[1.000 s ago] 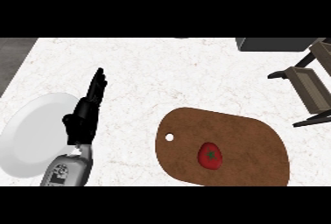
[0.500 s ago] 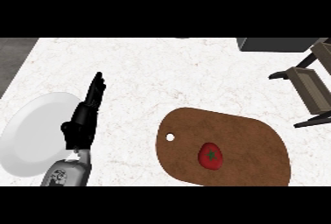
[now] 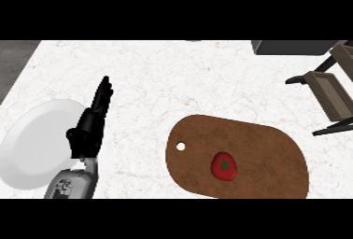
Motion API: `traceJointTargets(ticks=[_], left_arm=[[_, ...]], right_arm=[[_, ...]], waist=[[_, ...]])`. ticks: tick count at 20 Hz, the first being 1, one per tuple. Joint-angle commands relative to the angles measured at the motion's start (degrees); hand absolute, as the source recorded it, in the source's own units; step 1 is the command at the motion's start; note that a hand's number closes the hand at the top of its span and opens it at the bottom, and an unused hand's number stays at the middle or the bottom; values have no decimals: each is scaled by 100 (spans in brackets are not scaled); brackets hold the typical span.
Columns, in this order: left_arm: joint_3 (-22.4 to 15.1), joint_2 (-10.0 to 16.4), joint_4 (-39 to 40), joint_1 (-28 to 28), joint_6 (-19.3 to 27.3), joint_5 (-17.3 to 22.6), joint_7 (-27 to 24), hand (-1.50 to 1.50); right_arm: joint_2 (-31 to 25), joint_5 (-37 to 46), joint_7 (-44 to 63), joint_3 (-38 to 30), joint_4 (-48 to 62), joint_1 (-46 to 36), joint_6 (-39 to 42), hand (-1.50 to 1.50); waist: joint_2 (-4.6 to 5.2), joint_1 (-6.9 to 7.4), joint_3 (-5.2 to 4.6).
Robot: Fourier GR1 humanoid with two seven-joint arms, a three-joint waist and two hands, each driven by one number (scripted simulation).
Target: Pick the bell pepper from the cutting board and place it in the tiered basket
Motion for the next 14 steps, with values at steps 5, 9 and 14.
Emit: traceJointTargets(ticks=[5, 9, 14], left_arm=[[-14, -52, -5, 278, 35, -8, -188, 0], [75, -65, 80, -52, 93, -19, 28, 0], [199, 72, 154, 222, -54, 101, -260, 0]], right_arm=[[-1213, -238, 410, -950, 688, 111, -426, -150], [-1921, -516, 280, -1544, 1302, 338, -428, -150], [-2727, -910, -523, -2292, 1990, 1420, 50, -150]], waist=[[-4, -96, 2], [8, -133, 12], [-2, -177, 17]])
